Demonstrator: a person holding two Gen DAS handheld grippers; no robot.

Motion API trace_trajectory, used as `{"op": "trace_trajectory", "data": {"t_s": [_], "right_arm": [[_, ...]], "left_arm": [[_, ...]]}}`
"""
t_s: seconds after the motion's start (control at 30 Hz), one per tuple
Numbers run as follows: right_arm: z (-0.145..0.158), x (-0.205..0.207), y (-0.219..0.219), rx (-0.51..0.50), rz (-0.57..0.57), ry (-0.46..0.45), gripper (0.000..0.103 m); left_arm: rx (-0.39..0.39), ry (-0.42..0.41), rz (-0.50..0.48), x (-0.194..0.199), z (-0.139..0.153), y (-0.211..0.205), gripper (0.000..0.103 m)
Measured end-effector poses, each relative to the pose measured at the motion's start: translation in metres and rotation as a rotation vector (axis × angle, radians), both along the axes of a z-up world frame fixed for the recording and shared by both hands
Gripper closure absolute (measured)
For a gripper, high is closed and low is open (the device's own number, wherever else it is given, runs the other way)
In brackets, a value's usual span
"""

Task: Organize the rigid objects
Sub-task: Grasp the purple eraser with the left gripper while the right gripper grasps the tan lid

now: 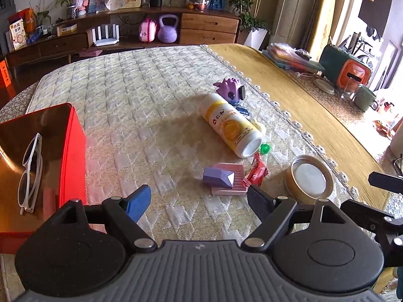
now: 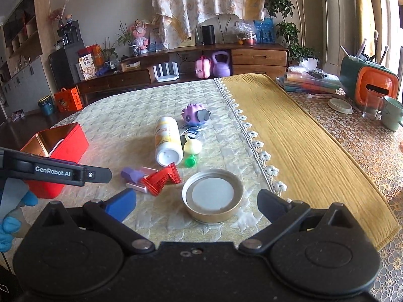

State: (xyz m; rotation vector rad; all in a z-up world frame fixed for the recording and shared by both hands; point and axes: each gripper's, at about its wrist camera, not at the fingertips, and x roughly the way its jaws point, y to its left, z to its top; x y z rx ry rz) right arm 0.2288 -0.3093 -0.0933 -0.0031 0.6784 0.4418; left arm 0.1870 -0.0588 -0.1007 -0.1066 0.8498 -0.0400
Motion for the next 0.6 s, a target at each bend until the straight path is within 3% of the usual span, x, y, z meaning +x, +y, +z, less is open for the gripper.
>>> {"op": "trace_trajectory", "data": {"t_s": [0.6], "right_arm": [[-0.030,0.036,0.004,-0.014,0.030,0.049,0.007]], "left_arm": [[0.054,0.039,-0.041,0.045,-0.035,-0.015,0.019]]}}
